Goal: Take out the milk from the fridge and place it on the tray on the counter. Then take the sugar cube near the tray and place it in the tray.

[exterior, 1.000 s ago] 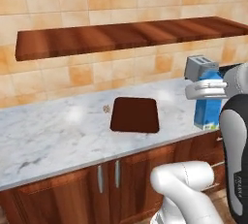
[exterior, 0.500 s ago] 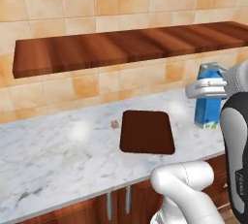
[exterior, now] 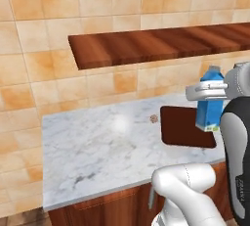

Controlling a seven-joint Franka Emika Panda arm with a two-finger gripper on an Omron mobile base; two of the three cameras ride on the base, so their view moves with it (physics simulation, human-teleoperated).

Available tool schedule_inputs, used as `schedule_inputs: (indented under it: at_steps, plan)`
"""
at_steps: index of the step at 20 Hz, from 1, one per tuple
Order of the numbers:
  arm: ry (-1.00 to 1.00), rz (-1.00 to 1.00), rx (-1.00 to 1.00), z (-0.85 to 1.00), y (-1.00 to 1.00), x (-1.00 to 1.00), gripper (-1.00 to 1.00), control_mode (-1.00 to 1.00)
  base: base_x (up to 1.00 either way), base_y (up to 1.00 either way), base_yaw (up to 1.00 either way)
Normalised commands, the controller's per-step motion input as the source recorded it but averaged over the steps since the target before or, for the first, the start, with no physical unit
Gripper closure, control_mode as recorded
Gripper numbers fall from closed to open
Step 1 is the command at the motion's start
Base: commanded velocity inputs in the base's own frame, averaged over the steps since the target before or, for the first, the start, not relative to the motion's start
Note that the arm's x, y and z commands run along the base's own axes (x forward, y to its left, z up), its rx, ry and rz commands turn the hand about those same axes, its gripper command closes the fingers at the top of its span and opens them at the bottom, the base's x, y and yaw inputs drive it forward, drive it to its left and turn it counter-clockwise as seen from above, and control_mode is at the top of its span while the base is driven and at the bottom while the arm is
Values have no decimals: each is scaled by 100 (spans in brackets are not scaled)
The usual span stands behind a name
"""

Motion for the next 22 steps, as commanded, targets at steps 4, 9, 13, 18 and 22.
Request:
schedule_inputs:
  at_steps: [4,9,13,18,22]
  plan:
    - [0,0,0,0,0,0,100,100,98,-76,13]
    - [0,0,0,0,0,0,100,100,85,-72,-13]
    - [0,0,0,0,0,0,100,100,91,-31,-31]
    - [0,0,0,0,0,0,100,100,80,-16,-31]
    - [0,2,2,-20,-33,35,100,-100,32,-10,-2]
